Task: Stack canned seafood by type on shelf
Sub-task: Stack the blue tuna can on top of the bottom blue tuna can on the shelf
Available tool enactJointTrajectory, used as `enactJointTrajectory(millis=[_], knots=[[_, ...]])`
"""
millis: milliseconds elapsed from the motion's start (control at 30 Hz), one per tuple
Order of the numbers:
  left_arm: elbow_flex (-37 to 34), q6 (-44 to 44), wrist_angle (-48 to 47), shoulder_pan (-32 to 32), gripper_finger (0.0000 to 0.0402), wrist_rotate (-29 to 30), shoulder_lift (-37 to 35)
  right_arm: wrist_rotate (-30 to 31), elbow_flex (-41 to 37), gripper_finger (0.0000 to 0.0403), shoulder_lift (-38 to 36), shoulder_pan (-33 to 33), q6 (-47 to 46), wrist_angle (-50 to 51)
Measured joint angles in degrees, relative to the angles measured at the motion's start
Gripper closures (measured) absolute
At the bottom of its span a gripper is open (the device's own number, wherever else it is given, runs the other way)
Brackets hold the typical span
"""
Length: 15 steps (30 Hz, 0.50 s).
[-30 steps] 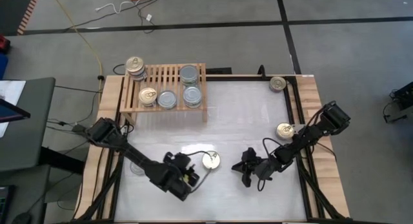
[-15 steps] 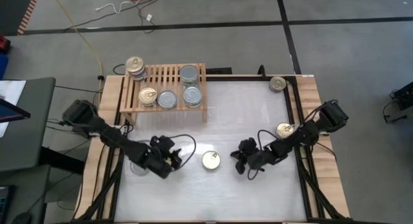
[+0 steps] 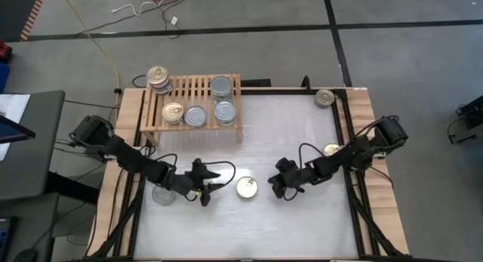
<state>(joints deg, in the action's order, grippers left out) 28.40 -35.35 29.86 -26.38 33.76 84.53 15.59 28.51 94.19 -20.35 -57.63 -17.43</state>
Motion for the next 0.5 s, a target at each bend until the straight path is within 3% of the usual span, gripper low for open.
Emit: enactJointTrajectory(millis=[200,500], knots=[[0.05,-6.16,-0.07,0.05,0.0219,1.45,0.00,-0.47,0.00,0.0345,-1.89,-0.81,2.64,4.11],[0.07,-7.35,-5.11,0.40,0.0219,1.50,0.00,-0.74,-0.52,0.0345,-12.04,-0.88,7.98,19.00]])
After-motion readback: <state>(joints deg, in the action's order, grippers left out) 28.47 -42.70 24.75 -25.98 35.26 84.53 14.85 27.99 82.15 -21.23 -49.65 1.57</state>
